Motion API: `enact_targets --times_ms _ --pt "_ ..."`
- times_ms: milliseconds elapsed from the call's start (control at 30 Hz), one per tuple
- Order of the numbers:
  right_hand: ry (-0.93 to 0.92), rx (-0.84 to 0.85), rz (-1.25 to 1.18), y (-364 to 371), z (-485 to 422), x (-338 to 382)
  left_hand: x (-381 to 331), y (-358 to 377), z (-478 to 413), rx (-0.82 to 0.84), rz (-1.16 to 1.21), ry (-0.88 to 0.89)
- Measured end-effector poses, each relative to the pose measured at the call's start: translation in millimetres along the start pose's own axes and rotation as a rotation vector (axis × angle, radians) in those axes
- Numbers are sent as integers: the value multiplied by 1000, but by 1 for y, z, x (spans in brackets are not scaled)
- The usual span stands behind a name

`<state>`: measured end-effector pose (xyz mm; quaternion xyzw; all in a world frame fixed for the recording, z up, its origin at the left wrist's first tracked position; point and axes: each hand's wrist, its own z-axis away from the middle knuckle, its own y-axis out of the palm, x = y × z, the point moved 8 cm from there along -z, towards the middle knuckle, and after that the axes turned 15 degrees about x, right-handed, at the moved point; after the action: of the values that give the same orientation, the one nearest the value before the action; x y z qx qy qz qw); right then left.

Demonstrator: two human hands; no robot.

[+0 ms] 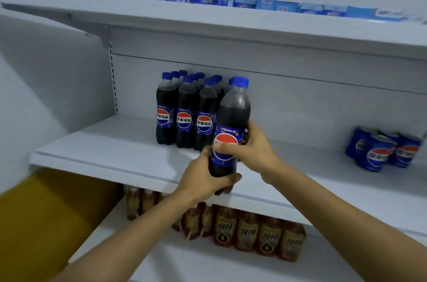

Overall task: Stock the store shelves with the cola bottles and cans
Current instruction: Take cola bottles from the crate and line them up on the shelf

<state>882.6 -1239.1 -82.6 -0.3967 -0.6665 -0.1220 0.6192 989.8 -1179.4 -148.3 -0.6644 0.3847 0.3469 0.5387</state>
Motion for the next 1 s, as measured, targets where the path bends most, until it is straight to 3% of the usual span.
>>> enact_targets --times_ms 100,200,367,667,1000 --pt "-24 -51 48 -21 -31 -17 15 3 -32 -34 -137 -74" --pt "-19 -95 99 -39 -61 -44 32 -9 -52 -208 -311 -144" --pt "1 -130 104 -52 -104 -81 59 -27 -77 -393 -369 -238" --pt "-97 -87 143 -43 -141 -97 82 -27 -100 -418 -464 -296" --pt "-113 -59 128 -30 -121 -127 84 -27 -100 -432 -478 -268"
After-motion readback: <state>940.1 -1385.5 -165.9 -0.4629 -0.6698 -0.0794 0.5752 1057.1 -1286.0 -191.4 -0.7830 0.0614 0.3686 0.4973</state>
